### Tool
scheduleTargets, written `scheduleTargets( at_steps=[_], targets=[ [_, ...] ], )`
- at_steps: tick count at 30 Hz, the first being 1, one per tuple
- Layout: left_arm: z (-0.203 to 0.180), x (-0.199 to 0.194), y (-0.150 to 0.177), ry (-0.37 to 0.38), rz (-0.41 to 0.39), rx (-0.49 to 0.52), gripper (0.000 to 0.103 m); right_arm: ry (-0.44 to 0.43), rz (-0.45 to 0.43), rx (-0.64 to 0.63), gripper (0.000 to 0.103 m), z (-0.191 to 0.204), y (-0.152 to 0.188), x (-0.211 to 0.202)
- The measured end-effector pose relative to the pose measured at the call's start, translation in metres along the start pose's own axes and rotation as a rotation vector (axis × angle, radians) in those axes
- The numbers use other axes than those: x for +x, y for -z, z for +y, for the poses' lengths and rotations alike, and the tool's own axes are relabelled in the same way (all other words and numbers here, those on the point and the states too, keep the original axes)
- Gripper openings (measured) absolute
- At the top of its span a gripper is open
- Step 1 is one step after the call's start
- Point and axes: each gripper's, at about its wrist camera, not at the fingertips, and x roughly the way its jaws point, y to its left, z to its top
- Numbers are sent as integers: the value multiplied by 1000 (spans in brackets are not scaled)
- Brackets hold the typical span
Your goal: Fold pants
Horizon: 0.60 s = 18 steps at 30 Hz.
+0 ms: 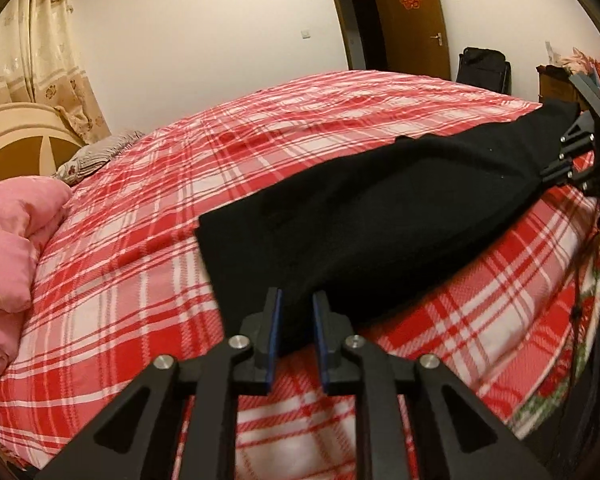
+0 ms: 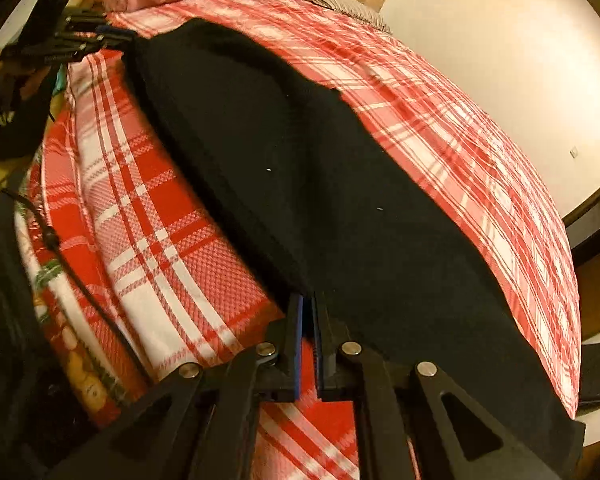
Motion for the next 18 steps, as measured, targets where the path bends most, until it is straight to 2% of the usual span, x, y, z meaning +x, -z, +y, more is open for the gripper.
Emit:
scheduleTargets(
  at_steps=[5, 6, 7, 9, 14, 18],
  targets=[
    [7, -20, -3, -52, -40, 15, 22, -41, -60, 91, 7, -31, -5, -24],
    [11, -22, -8, -65, -60, -5, 23, -49, -80, 118, 13, -39, -10, -28],
    [13, -22, -11, -65, -69, -17, 24, -51, -93, 138, 30, -44, -16, -31],
    [12, -17, -22, -57, -91, -45, 25, -70, -115, 184, 50, -59, -31, -31],
    [-8, 10, -41, 14, -97, -43, 25, -95, -137, 269, 50, -76, -69, -24],
    [-28, 39, -31, 61, -9, 21, 27, -127, -137, 327, 50, -89, -98, -6]
  ],
)
